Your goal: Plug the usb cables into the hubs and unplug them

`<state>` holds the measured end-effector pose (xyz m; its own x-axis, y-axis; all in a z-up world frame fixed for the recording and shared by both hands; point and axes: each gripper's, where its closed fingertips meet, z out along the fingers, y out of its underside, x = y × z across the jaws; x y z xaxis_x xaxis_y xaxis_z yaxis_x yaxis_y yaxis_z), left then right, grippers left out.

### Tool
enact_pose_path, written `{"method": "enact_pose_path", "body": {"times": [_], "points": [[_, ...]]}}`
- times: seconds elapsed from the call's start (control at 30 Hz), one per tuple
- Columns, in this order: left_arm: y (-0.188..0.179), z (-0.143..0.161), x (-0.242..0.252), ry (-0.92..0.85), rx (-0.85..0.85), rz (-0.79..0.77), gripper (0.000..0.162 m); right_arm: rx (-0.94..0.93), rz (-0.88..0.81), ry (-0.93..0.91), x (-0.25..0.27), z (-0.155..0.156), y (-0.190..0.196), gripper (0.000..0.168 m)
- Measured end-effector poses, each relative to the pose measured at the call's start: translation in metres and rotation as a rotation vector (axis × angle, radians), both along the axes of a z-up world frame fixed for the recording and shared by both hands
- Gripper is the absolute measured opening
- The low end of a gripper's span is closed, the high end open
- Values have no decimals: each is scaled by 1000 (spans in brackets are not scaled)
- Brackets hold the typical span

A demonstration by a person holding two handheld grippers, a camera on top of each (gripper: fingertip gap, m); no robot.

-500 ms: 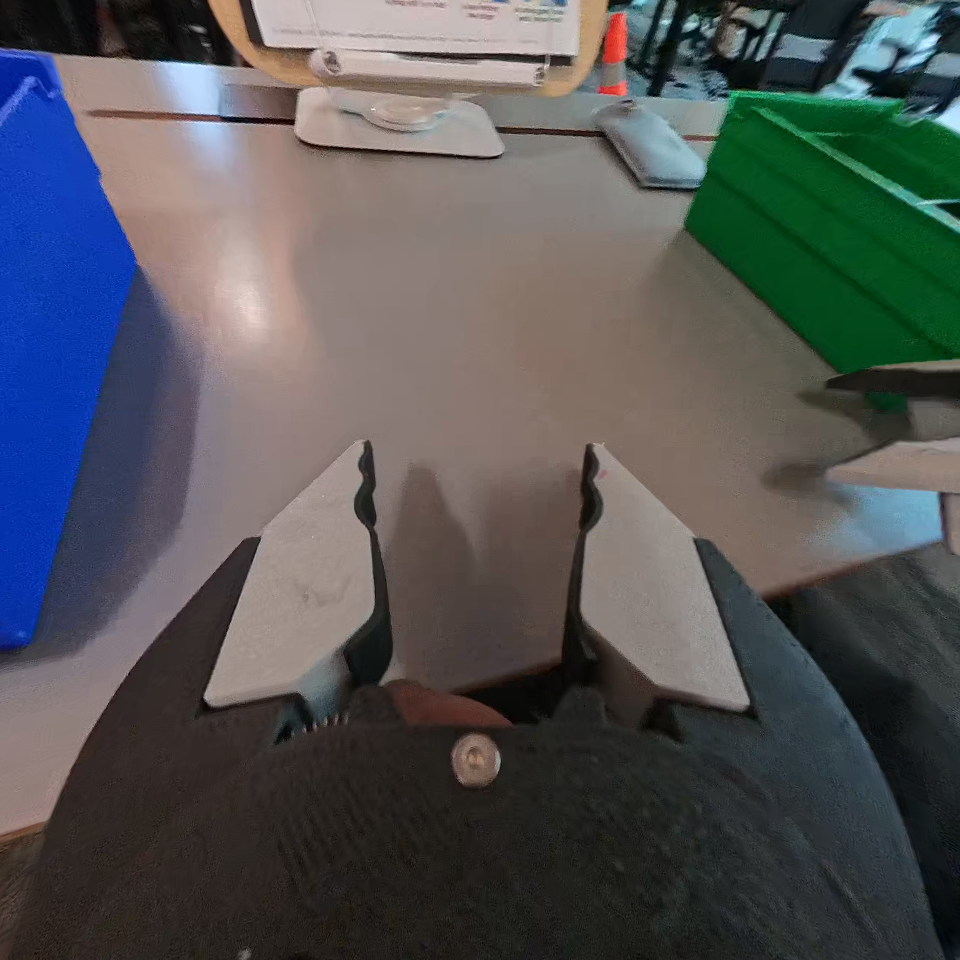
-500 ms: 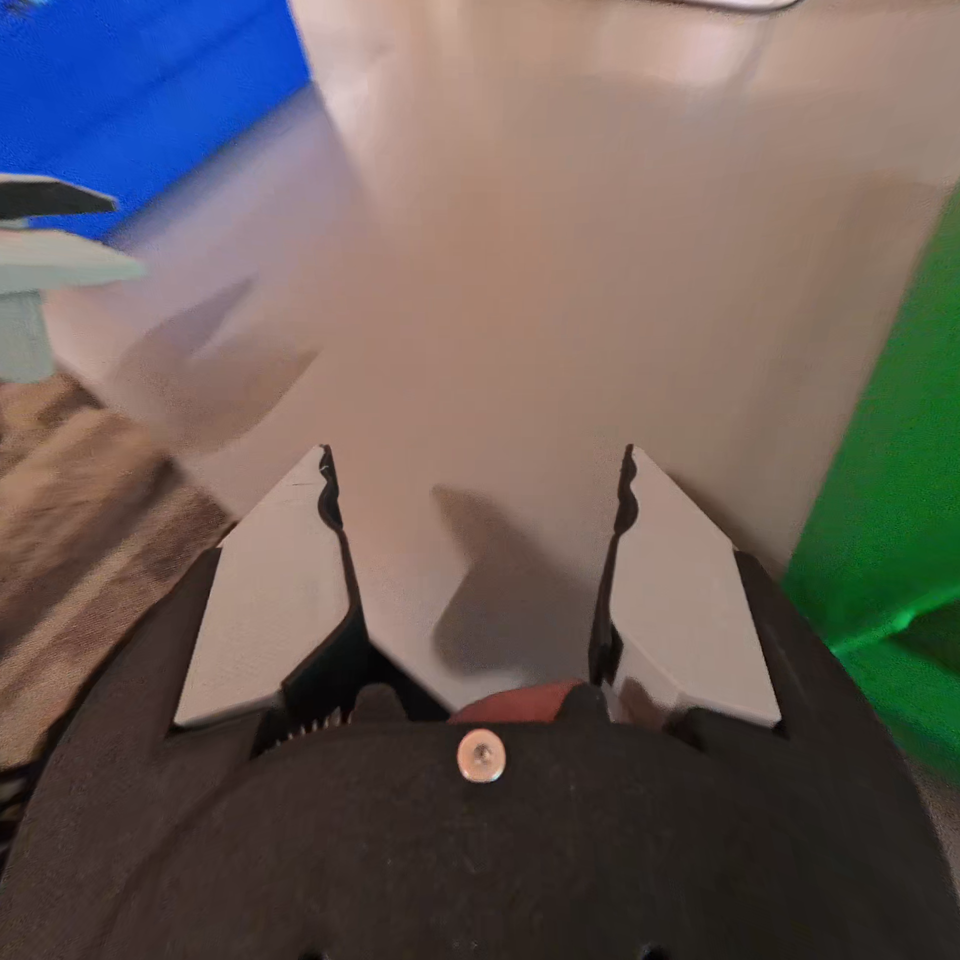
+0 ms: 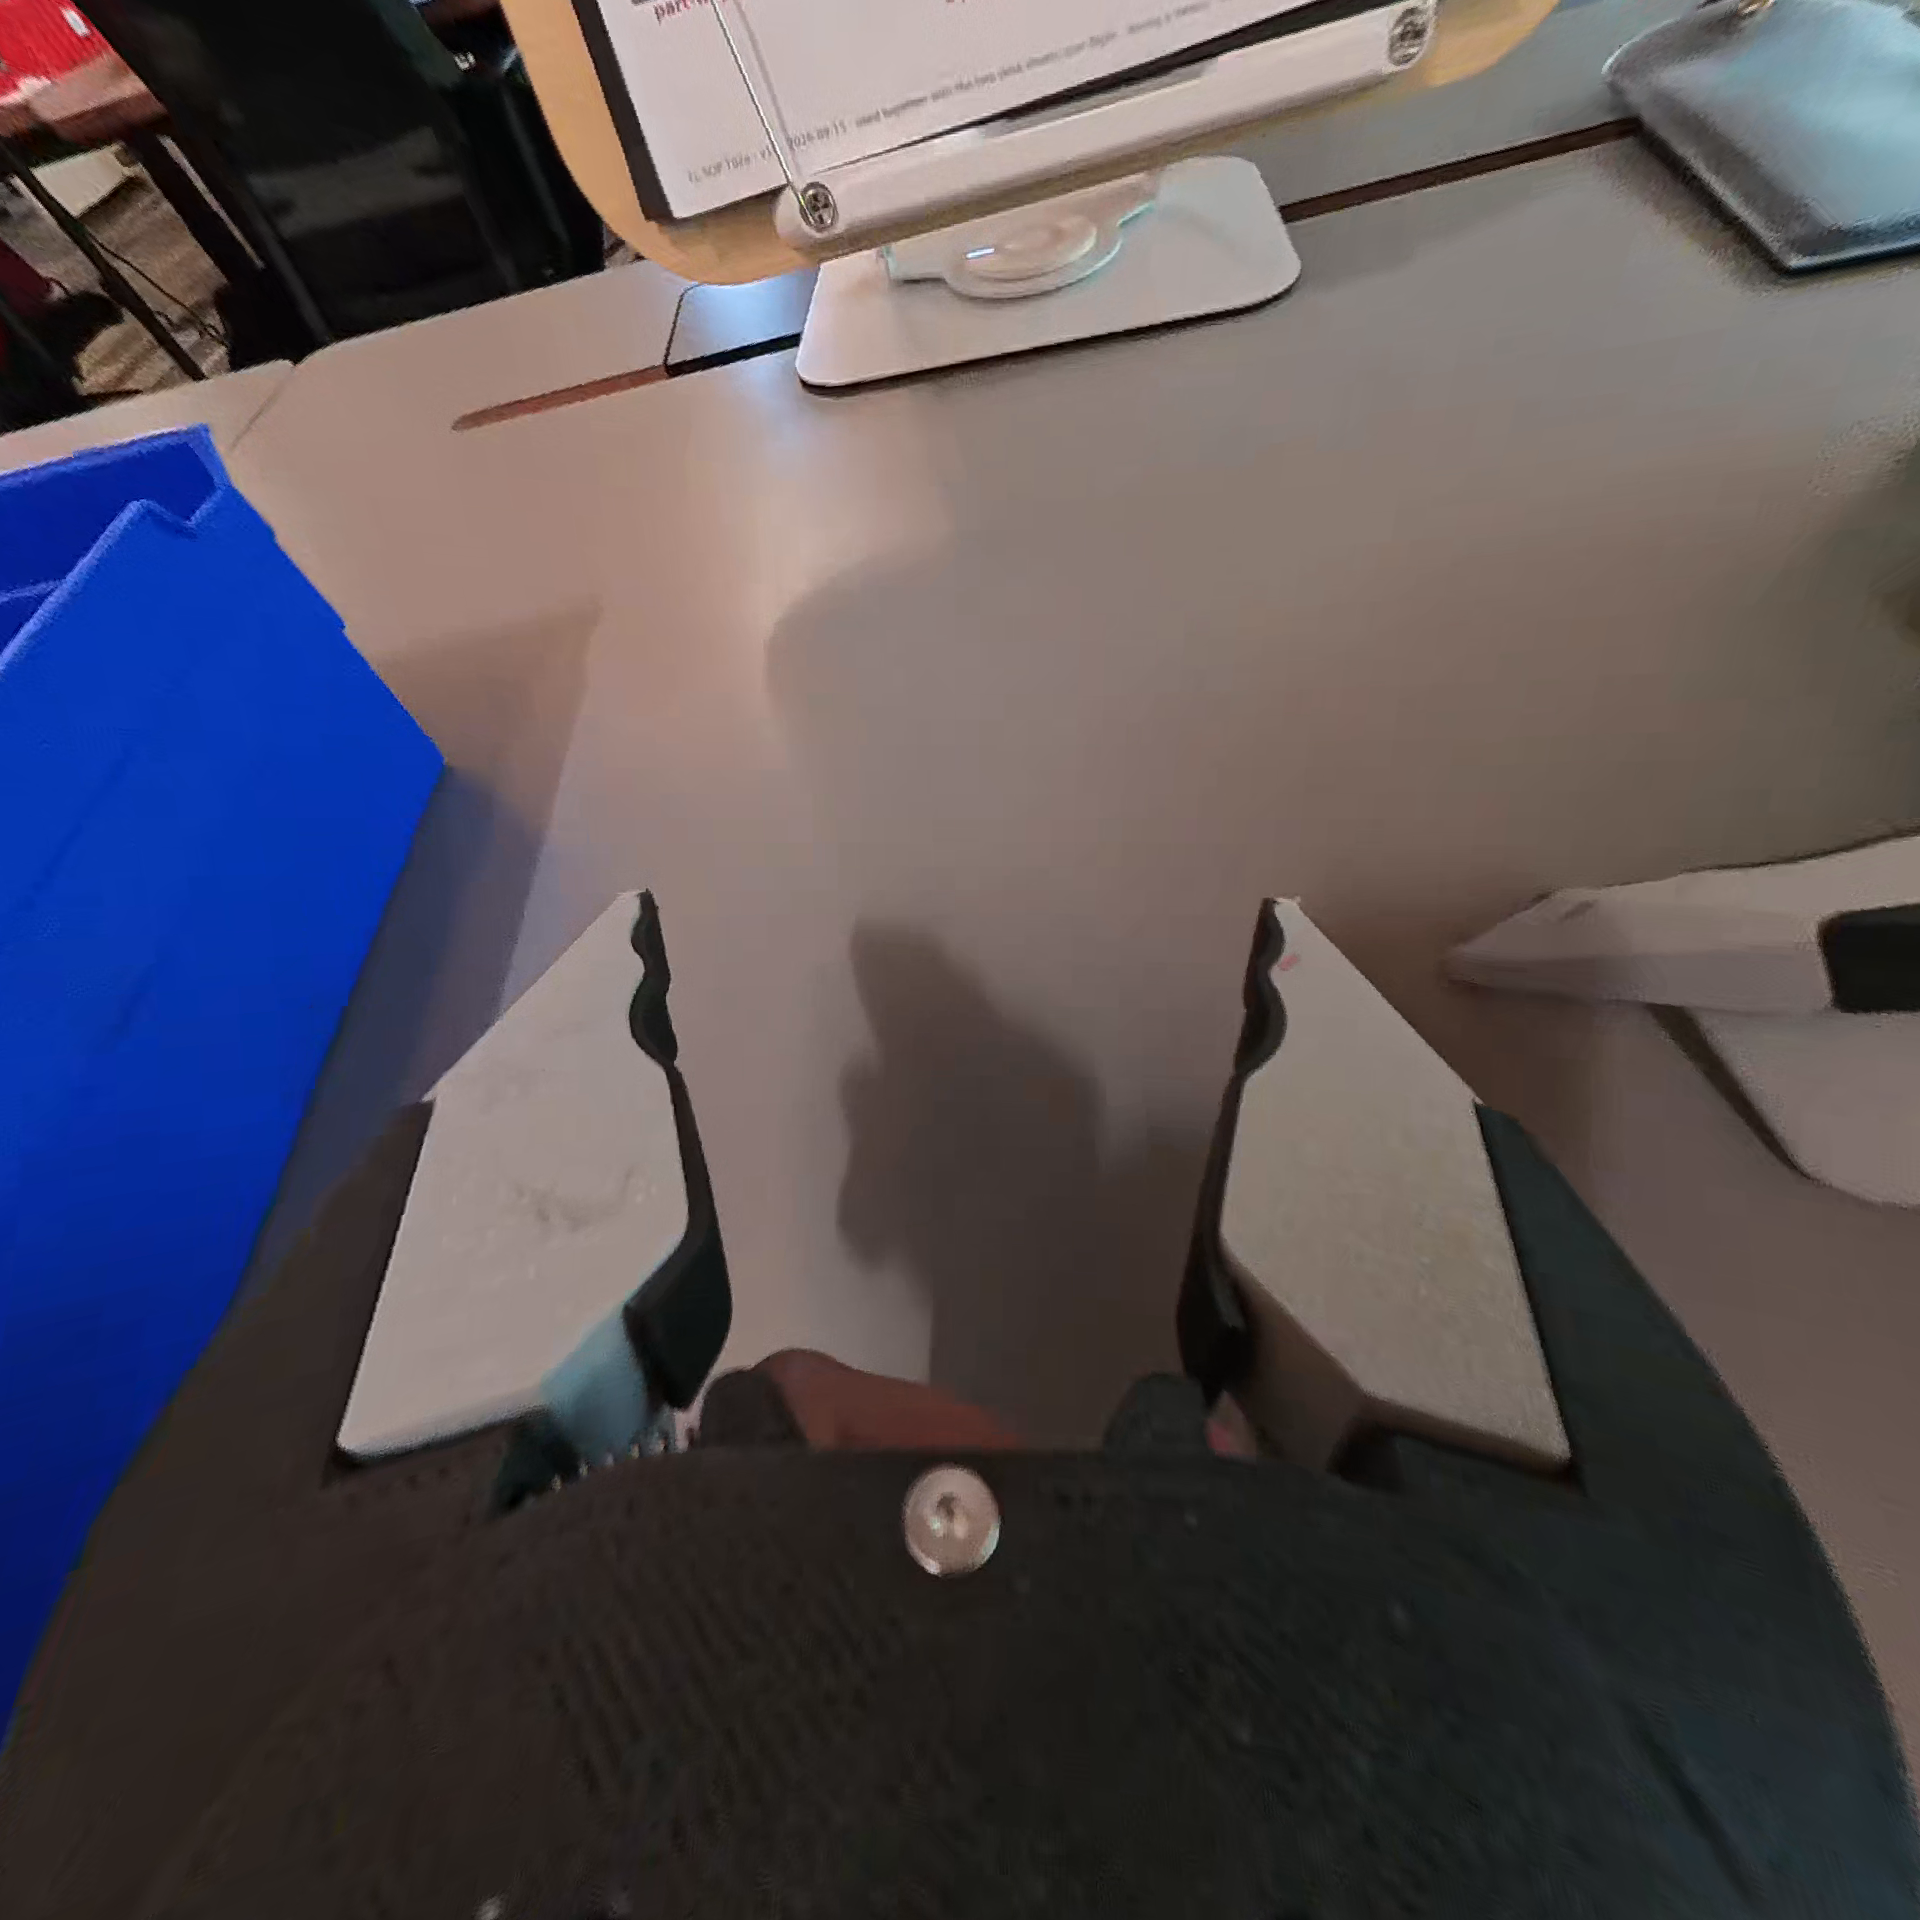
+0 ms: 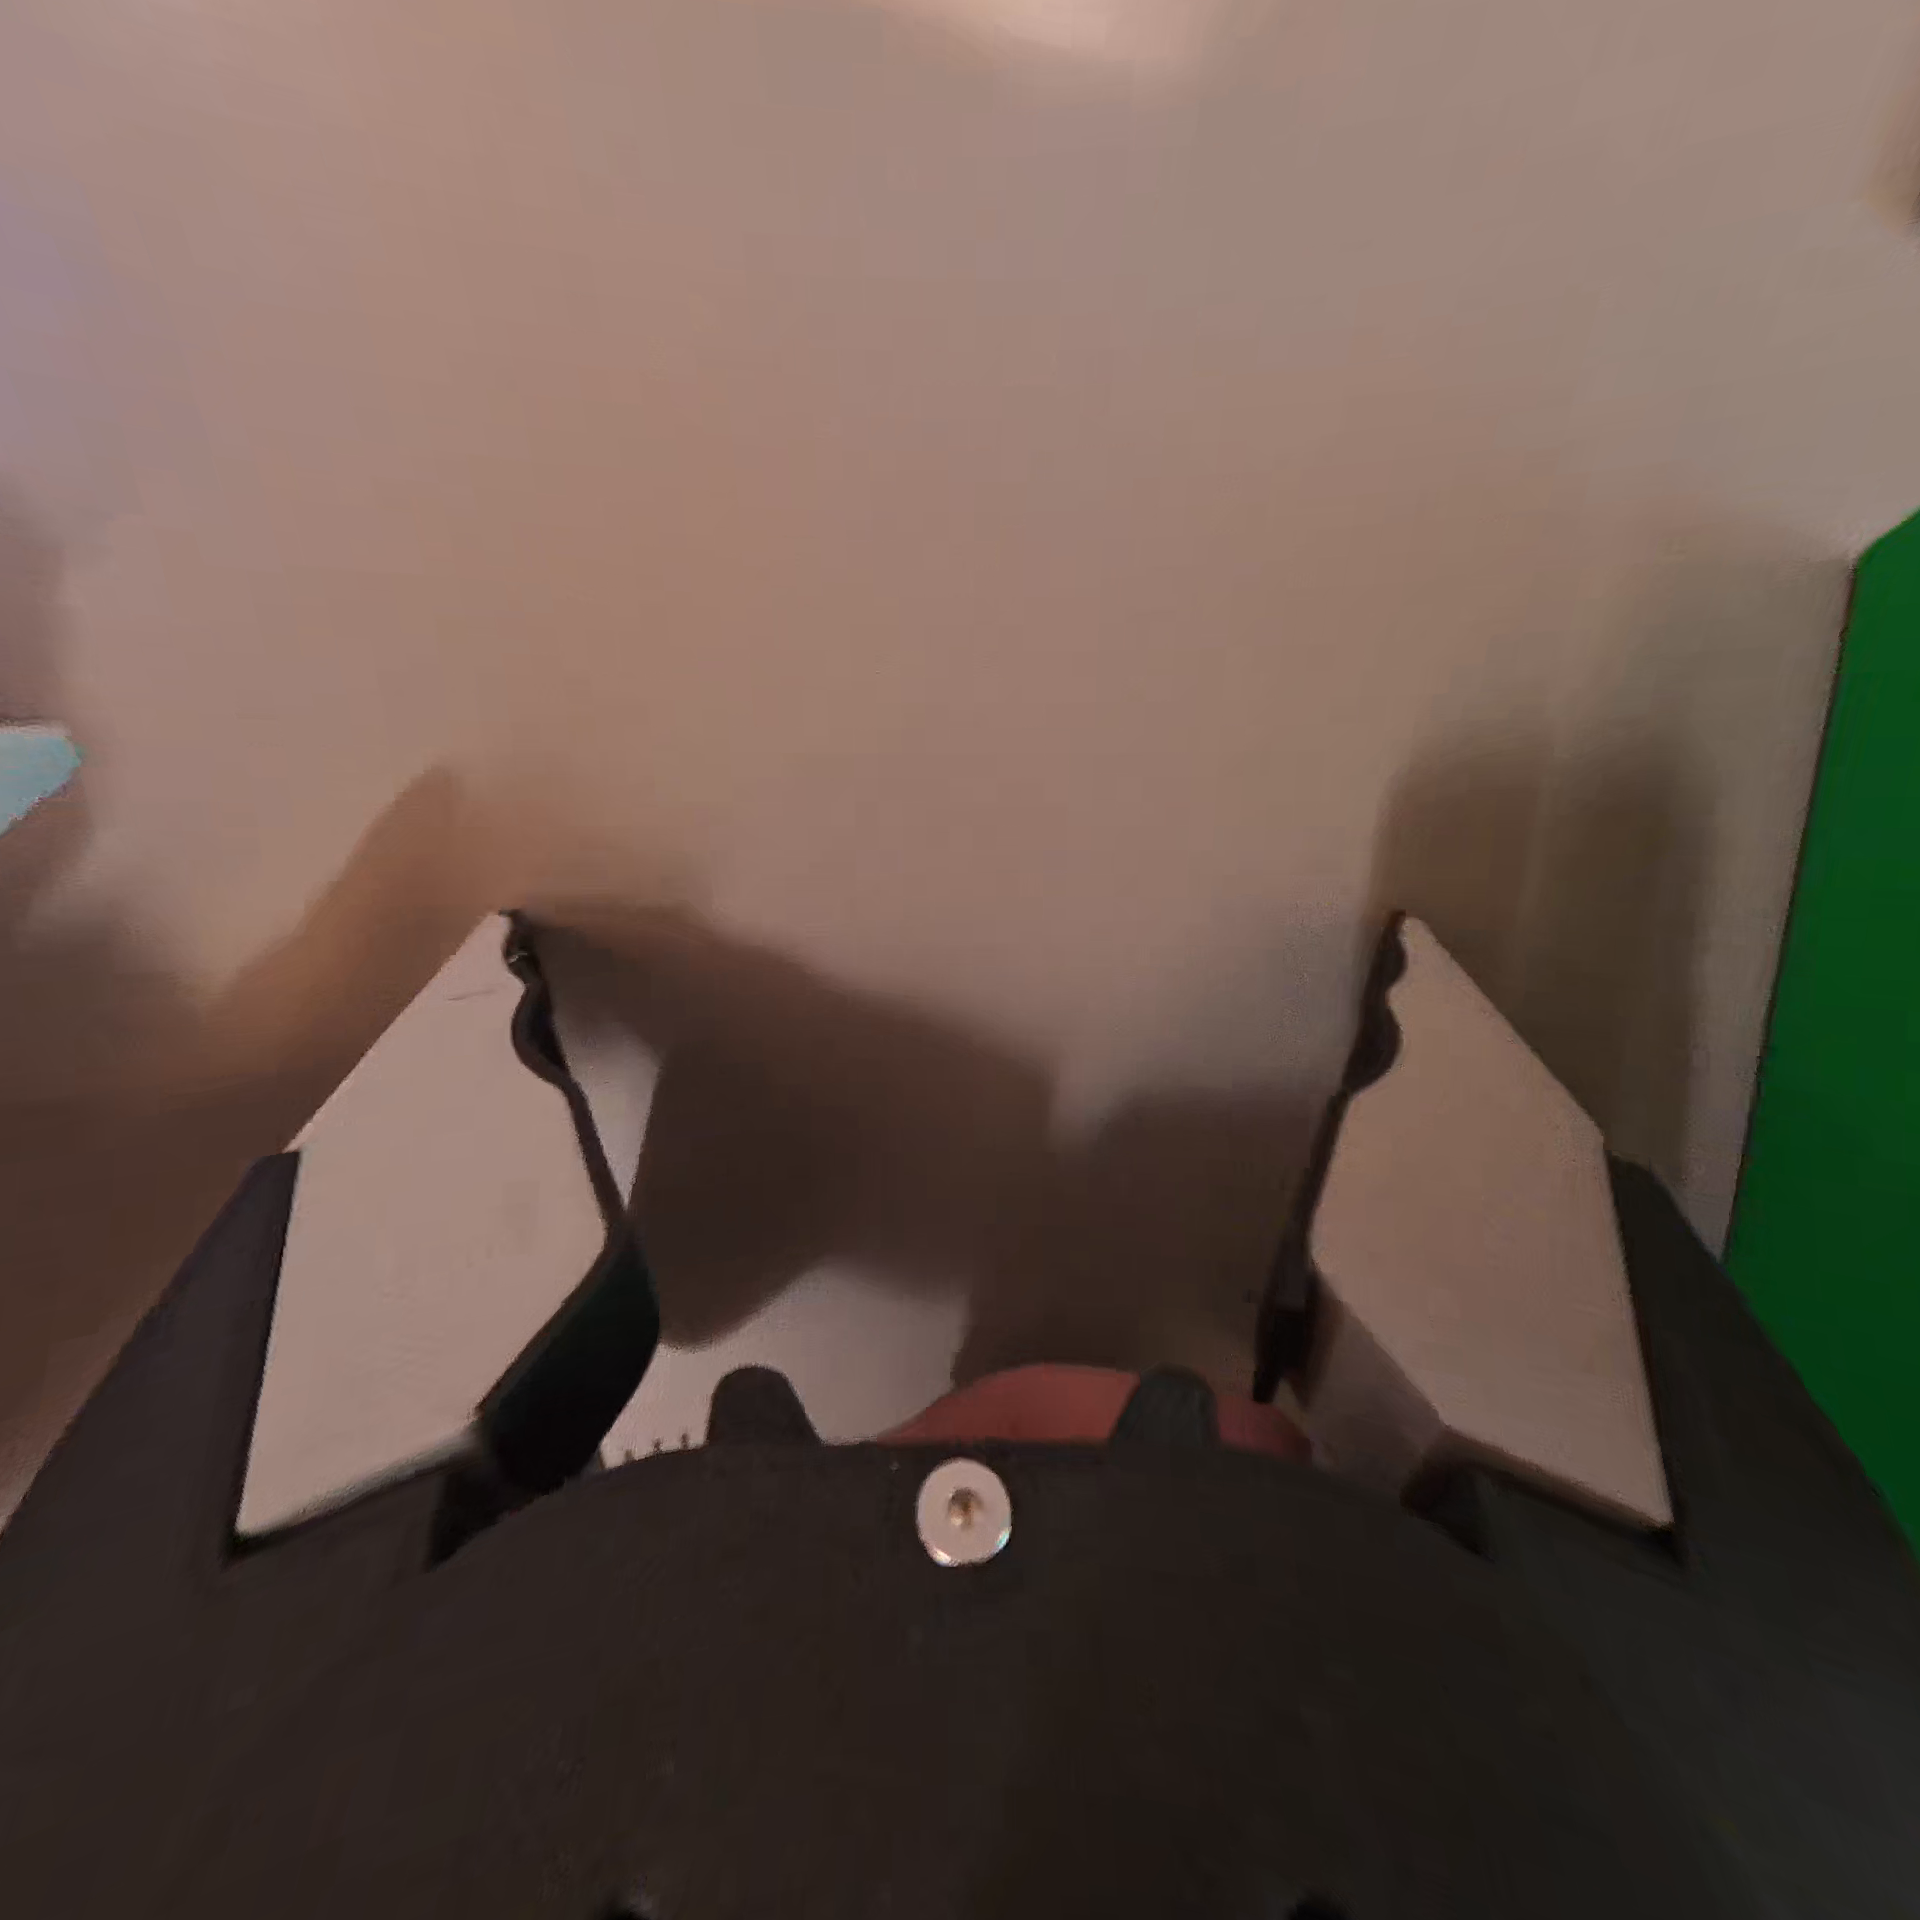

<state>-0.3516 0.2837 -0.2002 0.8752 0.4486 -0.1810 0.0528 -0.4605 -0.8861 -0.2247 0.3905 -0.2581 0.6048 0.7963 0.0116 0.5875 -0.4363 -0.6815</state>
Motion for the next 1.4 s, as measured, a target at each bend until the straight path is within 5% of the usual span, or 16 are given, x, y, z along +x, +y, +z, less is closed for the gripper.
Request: {"method": "enact_pose_path", "body": {"times": [0.27, 0.63, 1.4], "points": [[26, 15, -29, 43, 91, 87, 98, -5, 38, -7, 4, -2, -2, 154], [41, 27, 7, 216, 87, 54, 99, -6, 42, -8, 4, -3, -2, 154], [38, 28, 28, 193, 111, 10, 97, -6, 42, -9, 4, -2, -2, 154]]}}
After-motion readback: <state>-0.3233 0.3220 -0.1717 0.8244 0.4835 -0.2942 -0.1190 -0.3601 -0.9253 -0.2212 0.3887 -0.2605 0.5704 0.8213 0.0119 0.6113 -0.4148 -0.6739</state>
